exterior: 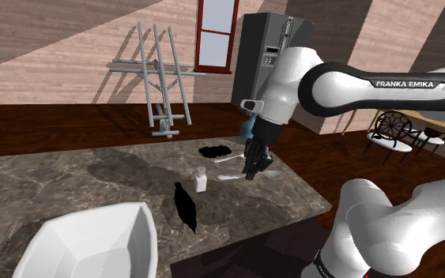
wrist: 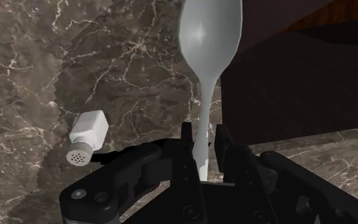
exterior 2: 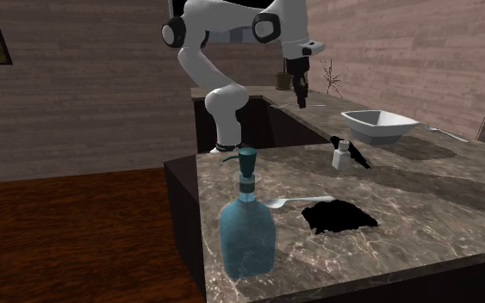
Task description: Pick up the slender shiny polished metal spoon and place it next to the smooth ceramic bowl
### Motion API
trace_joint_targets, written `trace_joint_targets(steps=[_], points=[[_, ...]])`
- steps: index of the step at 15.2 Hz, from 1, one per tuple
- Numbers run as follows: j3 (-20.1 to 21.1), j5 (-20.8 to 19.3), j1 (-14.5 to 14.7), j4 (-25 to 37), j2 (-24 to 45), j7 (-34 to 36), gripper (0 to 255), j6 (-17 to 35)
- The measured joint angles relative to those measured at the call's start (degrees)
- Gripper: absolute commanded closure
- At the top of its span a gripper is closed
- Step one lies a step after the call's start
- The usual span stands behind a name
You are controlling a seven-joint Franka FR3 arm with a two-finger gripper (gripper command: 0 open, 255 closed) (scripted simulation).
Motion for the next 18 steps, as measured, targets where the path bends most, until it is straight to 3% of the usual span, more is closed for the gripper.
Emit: trace_joint_targets(steps=[9, 18], points=[[11.0, 7.2, 6.6, 4.4, 9.9, 11.1, 255, 7.7], [19.7, 9.6, 9.8, 14.3, 23.9, 20.5, 255, 13.8]])
